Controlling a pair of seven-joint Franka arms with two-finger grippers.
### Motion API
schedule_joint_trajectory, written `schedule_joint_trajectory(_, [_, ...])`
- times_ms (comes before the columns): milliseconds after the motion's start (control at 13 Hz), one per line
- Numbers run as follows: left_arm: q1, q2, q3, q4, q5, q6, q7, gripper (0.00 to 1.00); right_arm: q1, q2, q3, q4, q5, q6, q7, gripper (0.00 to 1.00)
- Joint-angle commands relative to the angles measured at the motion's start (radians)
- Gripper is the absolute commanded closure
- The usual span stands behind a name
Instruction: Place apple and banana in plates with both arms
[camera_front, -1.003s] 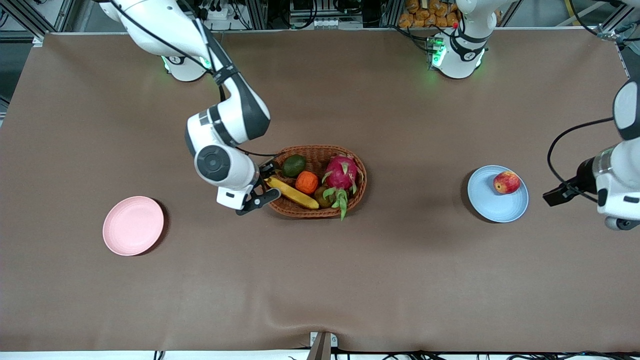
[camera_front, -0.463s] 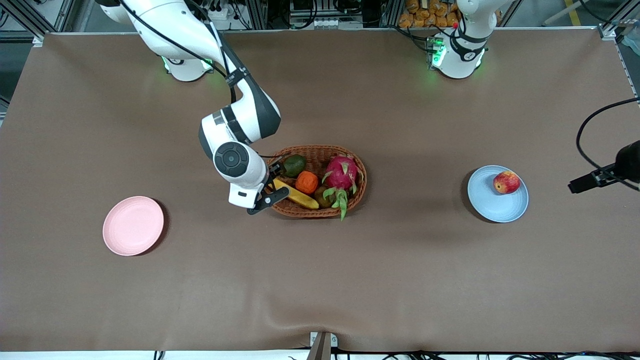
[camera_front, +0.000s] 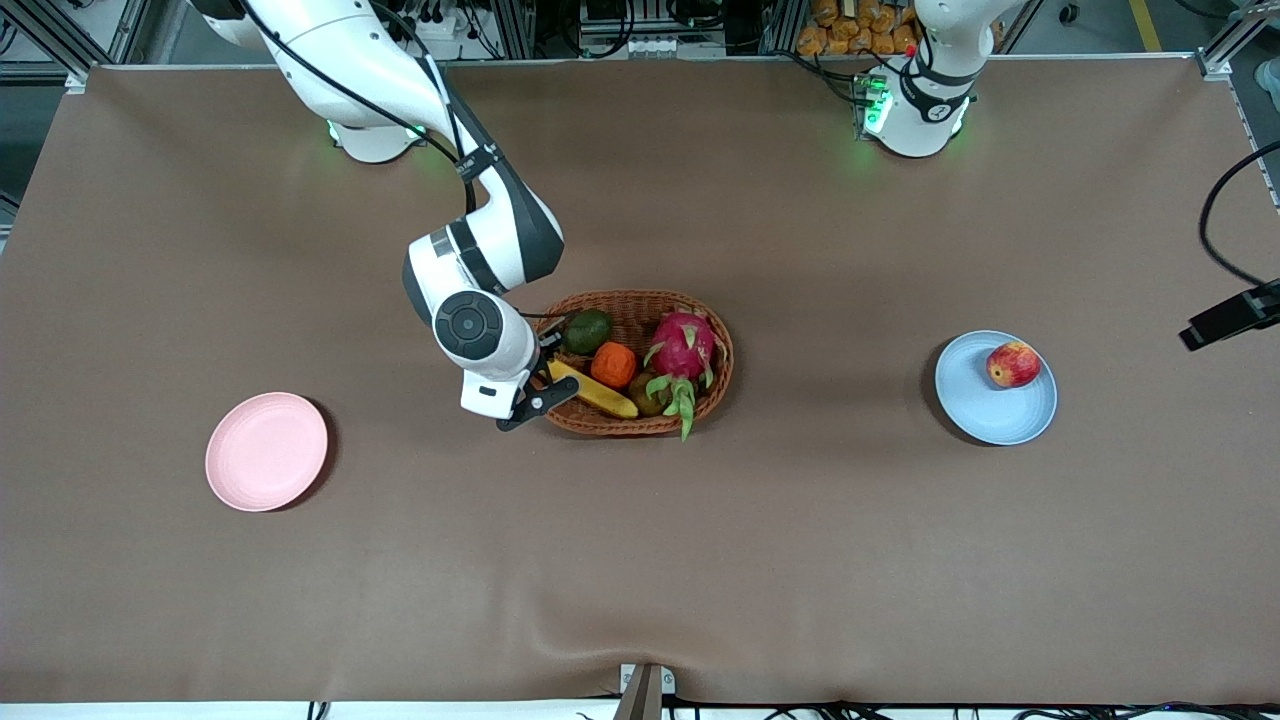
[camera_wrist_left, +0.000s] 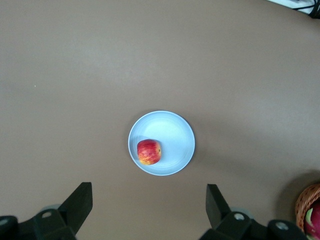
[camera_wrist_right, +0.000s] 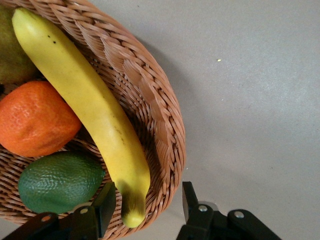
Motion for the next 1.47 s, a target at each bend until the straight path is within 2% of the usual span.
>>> schedule_joint_trajectory(0, [0.019,-0.022,0.0,-0.009,-0.022,-0.017,0.043,0.0,0.018,-0.005,-0.01,-0.015,-0.014,0.002,-0.002,0.38])
schedule_joint_trajectory(309, [0.038,-0.04,-0.013,-0.017,-0.048,-0.02,0.074,0.0,0.024,-0.011,-0.01,-0.027,-0.014,-0.001,0.001,0.46])
schedule_joint_trajectory(540, [0.033,-0.058,0.009,-0.022,-0.093,-0.031,0.129,0.0,0.033,-0.009,-0.01,-0.025,-0.014,0.009,0.007,0.46])
schedule_joint_trajectory(617, [0.009,-0.084,0.057,-0.044,-0.126,-0.031,0.129,0.0,0.033,-0.009,-0.01,-0.025,-0.014,0.009,0.007,0.46])
schedule_joint_trajectory(772, [-0.152,-0.129,0.246,-0.093,-0.194,-0.025,0.129,0.0,0.033,-0.009,-0.01,-0.025,-0.014,0.009,0.007,0.46])
schedule_joint_trajectory(849, [-0.239,-0.149,0.343,-0.11,-0.205,-0.025,0.129,0.0,0.033,-0.008,-0.01,-0.025,-0.014,0.009,0.007,0.49])
schedule_joint_trajectory(926, [-0.317,-0.172,0.414,-0.129,-0.206,-0.025,0.129,0.0,0.033,-0.009,-0.01,-0.024,-0.014,0.009,0.005,0.58])
schedule_joint_trajectory(1003, [-0.376,-0.186,0.474,-0.143,-0.205,-0.025,0.129,0.0,0.033,-0.009,-0.01,-0.025,-0.014,0.009,0.002,0.77])
schedule_joint_trajectory(1080, [-0.402,-0.201,0.502,-0.159,-0.205,-0.025,0.129,0.0,0.033,-0.009,-0.01,-0.024,-0.014,0.008,-0.002,0.92])
schedule_joint_trajectory(1158, [-0.412,-0.216,0.507,-0.179,-0.205,-0.025,0.129,0.0,0.033,-0.009,-0.01,-0.024,-0.014,0.008,-0.007,1.0])
schedule_joint_trajectory(1389, [-0.401,-0.223,0.505,-0.184,-0.202,-0.029,0.129,0.0,0.035,-0.011,-0.01,-0.022,-0.014,0.002,-0.018,1.0])
